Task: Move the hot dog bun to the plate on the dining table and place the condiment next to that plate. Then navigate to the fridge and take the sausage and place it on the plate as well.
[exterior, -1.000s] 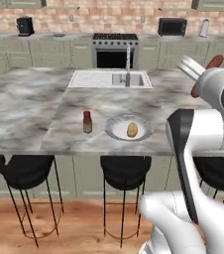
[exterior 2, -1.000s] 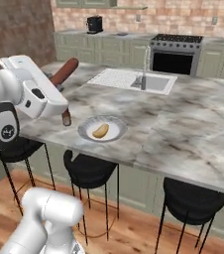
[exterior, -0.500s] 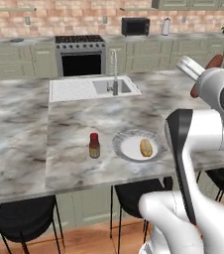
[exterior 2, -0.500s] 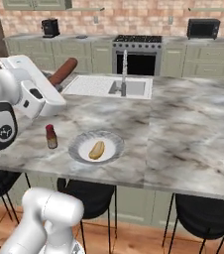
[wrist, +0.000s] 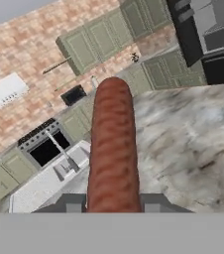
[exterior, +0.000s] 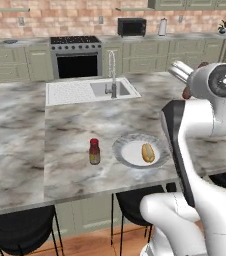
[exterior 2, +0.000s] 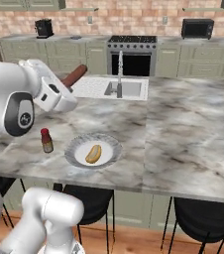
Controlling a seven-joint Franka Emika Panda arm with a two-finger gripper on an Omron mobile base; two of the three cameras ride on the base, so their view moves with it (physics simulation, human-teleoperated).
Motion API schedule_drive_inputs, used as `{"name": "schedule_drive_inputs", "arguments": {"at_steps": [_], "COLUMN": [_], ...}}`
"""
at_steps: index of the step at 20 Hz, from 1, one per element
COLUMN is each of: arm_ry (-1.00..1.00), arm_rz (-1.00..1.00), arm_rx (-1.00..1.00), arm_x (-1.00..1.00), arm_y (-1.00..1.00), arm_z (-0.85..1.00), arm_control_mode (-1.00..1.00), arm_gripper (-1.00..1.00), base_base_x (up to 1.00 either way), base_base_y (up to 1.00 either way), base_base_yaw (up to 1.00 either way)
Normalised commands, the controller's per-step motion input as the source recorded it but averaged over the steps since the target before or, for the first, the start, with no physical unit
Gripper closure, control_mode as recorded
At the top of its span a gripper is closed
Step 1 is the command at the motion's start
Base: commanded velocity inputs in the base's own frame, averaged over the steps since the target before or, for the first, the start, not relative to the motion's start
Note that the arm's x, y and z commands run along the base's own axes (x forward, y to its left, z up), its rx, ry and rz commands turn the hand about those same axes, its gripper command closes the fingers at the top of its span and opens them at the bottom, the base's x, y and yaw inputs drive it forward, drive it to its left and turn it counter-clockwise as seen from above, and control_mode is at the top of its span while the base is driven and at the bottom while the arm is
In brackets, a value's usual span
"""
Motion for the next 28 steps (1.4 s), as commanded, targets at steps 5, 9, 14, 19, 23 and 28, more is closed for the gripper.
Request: {"name": "schedule_drive_inputs", "arguments": {"at_steps": [5, 9, 14, 19, 23, 28], "arm_ry": [0.47, 0.32, 0.12, 0.27, 0.33, 0.20], "arm_rz": [0.32, 0.35, 0.17, 0.01, 0.00, 0.00], "arm_rx": [0.00, -0.05, -0.10, -0.13, -0.11, -0.05], "arm_x": [1.00, 0.74, 0.37, 0.05, 0.00, 0.03], "arm_y": [0.03, 0.22, 0.52, 0.37, 0.26, 0.11], "arm_z": [-0.65, -0.78, -0.78, -0.64, -0.63, -0.54], "arm_control_mode": [-1.00, -1.00, -1.00, -1.00, -1.00, -1.00], "arm_gripper": [1.00, 1.00, 1.00, 1.00, 1.00, 1.00], "base_base_x": [0.00, 0.00, 0.00, 0.00, 0.00, 0.00], "base_base_y": [0.00, 0.00, 0.00, 0.00, 0.00, 0.00], "base_base_yaw": [0.00, 0.00, 0.00, 0.00, 0.00, 0.00]}}
